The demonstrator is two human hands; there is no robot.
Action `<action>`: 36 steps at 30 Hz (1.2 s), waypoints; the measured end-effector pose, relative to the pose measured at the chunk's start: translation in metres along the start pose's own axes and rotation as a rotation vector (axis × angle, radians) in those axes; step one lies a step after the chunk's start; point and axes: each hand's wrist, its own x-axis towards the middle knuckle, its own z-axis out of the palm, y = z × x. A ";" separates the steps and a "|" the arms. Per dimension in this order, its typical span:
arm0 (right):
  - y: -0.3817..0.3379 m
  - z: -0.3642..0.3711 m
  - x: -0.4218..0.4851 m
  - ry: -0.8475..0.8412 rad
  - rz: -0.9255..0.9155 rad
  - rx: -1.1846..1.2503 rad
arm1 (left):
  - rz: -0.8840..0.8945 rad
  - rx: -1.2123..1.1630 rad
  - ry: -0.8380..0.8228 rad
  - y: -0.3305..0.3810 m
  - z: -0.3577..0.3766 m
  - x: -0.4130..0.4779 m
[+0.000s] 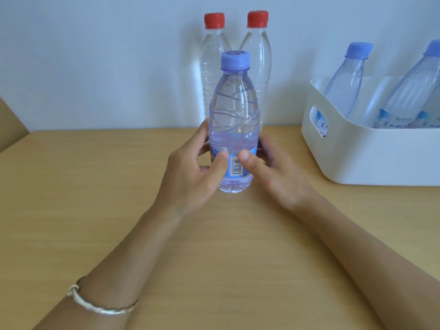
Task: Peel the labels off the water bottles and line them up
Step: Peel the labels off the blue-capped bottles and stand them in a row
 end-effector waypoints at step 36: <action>0.000 0.001 0.000 0.009 0.011 -0.005 | -0.003 0.009 -0.019 0.004 -0.005 0.000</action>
